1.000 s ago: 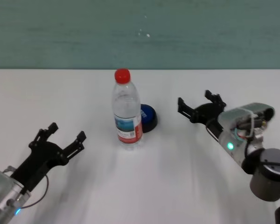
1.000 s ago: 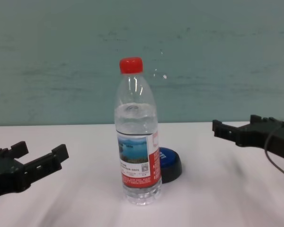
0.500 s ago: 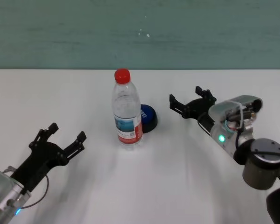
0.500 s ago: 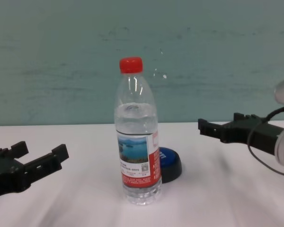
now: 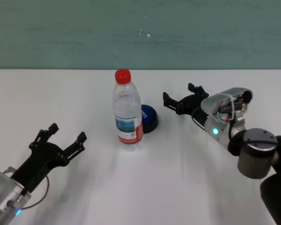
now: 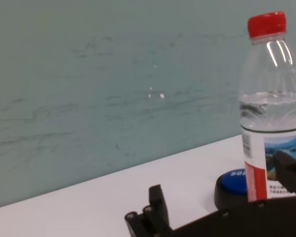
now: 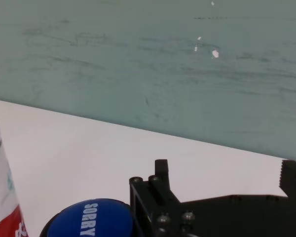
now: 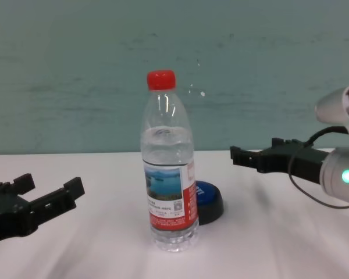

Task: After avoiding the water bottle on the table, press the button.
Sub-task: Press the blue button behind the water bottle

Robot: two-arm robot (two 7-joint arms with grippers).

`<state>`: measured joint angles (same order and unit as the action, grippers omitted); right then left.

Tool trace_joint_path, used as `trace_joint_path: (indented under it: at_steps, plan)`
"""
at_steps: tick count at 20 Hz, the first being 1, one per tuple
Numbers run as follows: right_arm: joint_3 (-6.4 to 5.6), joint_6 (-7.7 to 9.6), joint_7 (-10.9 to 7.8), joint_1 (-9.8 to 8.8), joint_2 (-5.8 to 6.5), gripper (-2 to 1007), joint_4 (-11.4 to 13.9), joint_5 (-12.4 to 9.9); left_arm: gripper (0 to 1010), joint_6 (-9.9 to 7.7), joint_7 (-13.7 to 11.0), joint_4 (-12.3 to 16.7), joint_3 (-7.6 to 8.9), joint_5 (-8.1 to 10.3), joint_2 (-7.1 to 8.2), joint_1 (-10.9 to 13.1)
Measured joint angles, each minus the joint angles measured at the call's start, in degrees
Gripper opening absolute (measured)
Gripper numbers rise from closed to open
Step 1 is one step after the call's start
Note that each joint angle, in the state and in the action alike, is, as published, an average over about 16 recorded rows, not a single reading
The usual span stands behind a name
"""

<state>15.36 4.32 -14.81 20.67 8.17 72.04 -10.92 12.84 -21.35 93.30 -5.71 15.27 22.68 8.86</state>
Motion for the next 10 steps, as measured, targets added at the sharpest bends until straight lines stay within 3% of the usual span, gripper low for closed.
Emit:
trace_joint_path:
  at_steps: [10]
  plan:
    - [1.90, -0.47, -1.65, 4.62, -0.87, 1004, -5.91, -0.03, 1010, 0.00, 0.00, 0.00, 0.00, 0.00, 0.00, 0.00]
